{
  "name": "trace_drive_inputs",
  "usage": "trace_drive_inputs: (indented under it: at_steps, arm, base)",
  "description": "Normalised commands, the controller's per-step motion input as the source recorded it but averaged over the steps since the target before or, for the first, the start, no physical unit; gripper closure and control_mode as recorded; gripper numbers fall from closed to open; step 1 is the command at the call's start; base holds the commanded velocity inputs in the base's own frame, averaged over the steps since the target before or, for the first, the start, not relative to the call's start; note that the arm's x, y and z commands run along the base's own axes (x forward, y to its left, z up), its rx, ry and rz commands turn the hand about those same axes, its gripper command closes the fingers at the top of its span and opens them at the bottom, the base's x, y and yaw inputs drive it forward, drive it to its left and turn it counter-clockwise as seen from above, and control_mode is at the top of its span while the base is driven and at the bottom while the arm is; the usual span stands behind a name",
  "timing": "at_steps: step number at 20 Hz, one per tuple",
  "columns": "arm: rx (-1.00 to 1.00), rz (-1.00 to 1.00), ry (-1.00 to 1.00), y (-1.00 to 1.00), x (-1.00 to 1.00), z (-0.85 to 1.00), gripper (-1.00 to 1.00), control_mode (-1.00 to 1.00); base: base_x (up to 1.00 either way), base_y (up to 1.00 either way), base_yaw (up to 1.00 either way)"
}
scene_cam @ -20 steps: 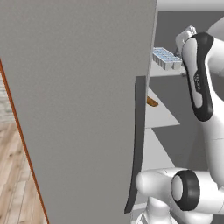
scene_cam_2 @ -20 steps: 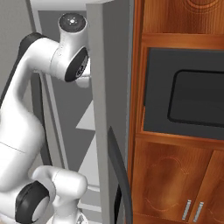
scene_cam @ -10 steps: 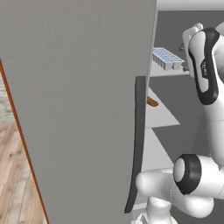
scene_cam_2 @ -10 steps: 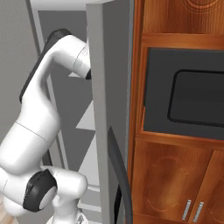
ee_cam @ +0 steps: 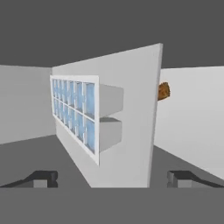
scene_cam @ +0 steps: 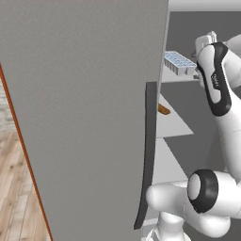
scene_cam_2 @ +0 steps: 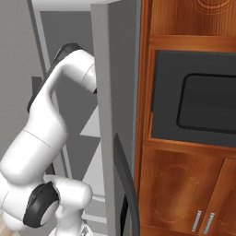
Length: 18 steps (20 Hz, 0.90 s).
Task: Open the freezer door, pick up the ice cube tray from the freezer, and place it on the dining counter.
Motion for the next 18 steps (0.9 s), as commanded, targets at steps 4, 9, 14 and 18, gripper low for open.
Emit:
trace_drive_inputs:
  at_steps: [4, 9, 14, 18]
  arm:
    - [0.04, -0.02, -0.04, 0.0, 0.59, 0.0, -1.0, -1.0]
    - [0.06, 0.0, 0.0, 0.0, 0.63, 0.02, -1.0, -1.0]
    - [0.03, 0.0, 0.0, -0.04, 0.32, 0.0, -1.0, -1.0]
    - [0.02, 0.0, 0.0, -0.2, 0.26, 0.0, -1.0, -1.0]
  base:
    - [0.0, 0.0, 0.0]
    - [0.0, 0.0, 0.0]
    - [0.0, 0.0, 0.0]
    - [0.0, 0.0, 0.0]
